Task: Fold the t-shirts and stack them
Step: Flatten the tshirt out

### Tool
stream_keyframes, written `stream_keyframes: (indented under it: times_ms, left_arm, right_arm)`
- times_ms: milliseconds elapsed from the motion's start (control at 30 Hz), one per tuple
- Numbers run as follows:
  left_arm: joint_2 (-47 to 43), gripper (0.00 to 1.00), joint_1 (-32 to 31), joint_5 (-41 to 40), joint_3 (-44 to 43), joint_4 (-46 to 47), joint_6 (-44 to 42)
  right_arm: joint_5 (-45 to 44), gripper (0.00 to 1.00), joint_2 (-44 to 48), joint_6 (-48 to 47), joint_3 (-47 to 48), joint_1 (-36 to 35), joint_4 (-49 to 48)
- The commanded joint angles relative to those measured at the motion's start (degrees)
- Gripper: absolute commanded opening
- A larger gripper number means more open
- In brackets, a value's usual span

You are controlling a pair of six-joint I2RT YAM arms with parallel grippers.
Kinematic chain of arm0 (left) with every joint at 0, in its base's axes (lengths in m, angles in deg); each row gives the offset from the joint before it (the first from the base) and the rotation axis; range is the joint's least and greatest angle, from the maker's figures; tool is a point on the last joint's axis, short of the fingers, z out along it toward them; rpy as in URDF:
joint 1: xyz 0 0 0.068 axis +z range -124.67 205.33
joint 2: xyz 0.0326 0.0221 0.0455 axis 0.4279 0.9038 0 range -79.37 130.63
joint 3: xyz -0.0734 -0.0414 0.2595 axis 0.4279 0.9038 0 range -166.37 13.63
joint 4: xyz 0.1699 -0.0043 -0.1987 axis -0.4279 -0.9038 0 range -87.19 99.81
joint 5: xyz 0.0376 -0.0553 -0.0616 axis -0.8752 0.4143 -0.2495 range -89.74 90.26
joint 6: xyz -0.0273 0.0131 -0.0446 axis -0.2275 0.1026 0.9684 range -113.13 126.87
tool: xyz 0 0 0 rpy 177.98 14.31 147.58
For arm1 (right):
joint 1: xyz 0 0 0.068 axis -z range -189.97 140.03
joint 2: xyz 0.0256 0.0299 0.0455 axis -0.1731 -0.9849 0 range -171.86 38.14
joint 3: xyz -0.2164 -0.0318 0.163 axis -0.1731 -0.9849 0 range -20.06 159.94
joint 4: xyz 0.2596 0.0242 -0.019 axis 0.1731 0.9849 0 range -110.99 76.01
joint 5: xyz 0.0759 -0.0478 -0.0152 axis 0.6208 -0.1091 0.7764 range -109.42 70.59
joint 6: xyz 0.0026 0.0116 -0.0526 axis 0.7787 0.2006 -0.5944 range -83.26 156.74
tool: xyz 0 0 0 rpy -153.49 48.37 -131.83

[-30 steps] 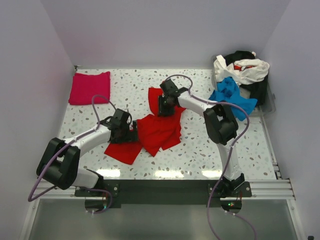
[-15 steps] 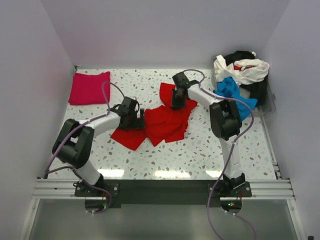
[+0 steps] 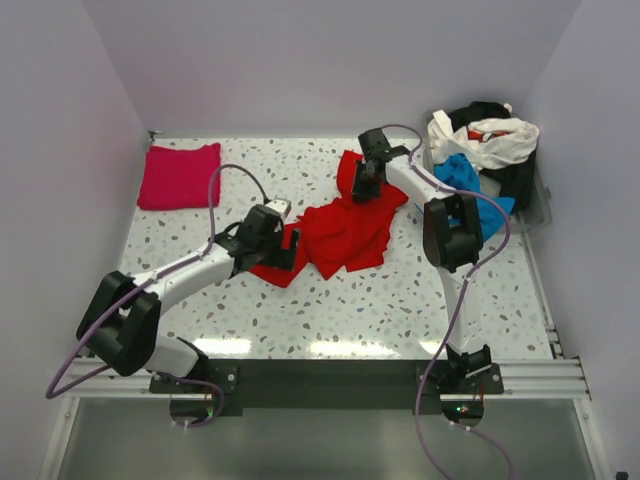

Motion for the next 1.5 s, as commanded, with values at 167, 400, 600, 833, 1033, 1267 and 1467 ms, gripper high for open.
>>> stream_keyframes:
  times_ms: [167, 400, 600, 833, 1033, 1267, 1467]
  left_arm:
    - [1.91, 0.84, -9.67, -6.5, 0.0, 1.2, -0.97]
    - [5.78, 0.72, -13.62, -9.93, -1.49, -1.17, -0.7]
    - [7.63, 0.54, -14.94, -10.55, -0.79, -1.0, -0.53]
    - [10.0, 0.24, -15.03, -13.88, -1.32, -3.46, 2.19]
    - [10.8, 0.0, -14.77, -19.68, -1.49, -7.24, 3.95]
    - [0.09, 0.0, 1.11, -23.82, -11.31, -18.48, 6.33]
    - [-5.99, 0.0, 11.31, -24.35, -20.9, -21.92, 4.93]
  right_arm:
    - [2.95, 0.0, 0.08, 1.84, -0.05, 0.03, 0.14]
    - [2.86, 0.0, 2.45, 2.37, -4.09, 0.38, -1.36]
    - [3.04, 0.0, 3.42, 2.72, -5.5, 0.74, -1.97]
    - [3.39, 0.0, 4.12, 2.98, -5.42, 1.09, -2.24]
    - [4.27, 0.0, 5.87, 2.72, -4.01, 1.09, -1.28]
    - [1.29, 0.0, 14.13, -0.09, -5.67, 1.18, 1.89]
    - [-2.23, 0.0, 23.18, -2.11, -14.1, 1.18, 3.47]
